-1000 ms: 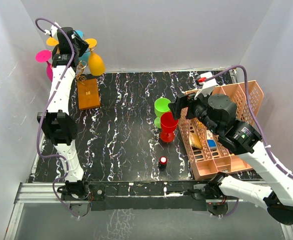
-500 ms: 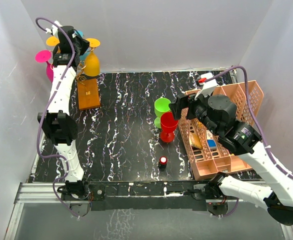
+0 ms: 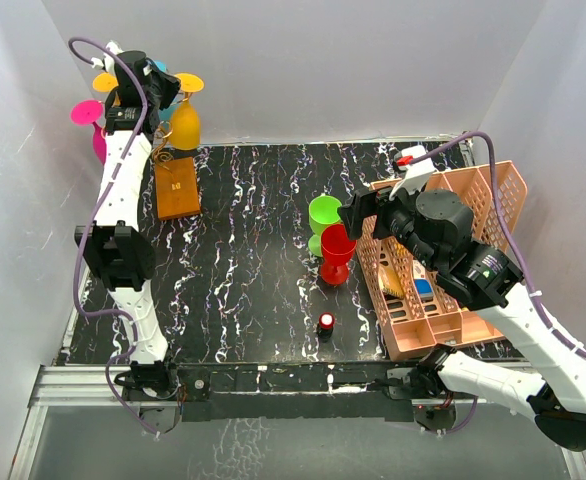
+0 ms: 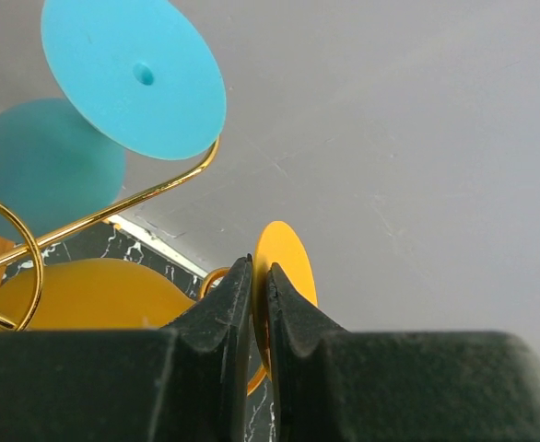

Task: Take the wine glass off the wine glass rack

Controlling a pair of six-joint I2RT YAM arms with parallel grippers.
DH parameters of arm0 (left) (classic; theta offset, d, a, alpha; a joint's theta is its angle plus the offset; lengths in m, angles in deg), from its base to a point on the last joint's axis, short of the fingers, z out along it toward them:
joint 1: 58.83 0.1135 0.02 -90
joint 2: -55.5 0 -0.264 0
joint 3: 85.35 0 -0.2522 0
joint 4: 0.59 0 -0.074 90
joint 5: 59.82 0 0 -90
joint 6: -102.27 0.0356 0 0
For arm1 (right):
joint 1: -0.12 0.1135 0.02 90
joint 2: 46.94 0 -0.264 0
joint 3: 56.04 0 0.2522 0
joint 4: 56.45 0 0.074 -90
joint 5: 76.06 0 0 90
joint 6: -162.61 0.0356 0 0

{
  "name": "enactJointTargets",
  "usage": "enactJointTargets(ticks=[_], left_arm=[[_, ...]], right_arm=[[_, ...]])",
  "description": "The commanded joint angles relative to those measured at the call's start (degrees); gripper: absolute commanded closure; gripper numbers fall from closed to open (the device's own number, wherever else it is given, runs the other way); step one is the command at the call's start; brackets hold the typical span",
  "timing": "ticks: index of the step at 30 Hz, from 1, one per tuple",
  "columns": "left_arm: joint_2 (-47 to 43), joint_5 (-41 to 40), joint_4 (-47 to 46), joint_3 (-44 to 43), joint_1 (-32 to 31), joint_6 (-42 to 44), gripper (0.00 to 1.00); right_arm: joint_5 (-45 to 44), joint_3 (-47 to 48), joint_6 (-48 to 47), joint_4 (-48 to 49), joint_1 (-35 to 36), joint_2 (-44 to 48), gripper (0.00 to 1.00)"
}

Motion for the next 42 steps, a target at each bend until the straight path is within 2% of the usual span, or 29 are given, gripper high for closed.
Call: enactJointTargets(ticks=[1,14,26,32,42], left_arm=[[-5.8,0.49,-4.21,1.21,0.44,-0.78,1.0],[-9.5,3.21,-6.01,6.13,1.42,-3.44,1.0],[-15.49,6.33,-14.41,18.64,5.0,-10.06,1.0],[-15.23,6.64,-15.57,19.76,6.17,-12.29,1.0],[-9.76,3.37,-10.84,12.39,6.22,-14.23,1.0]], right_arm=[[-0.59,0.32,-0.64,3.2,0.22,1.12,0.01],[-0.13,0.31,-0.15,3.15,0.21,1.79,0.01],[0.48,0.23,0.3,2.99,0.2,1.57,0.01],[0.7,0.64,0.27,3.06,0.25,1.37,0.01],[0.74,0.94,0.25,3.03,0.21,1.06,0.01]])
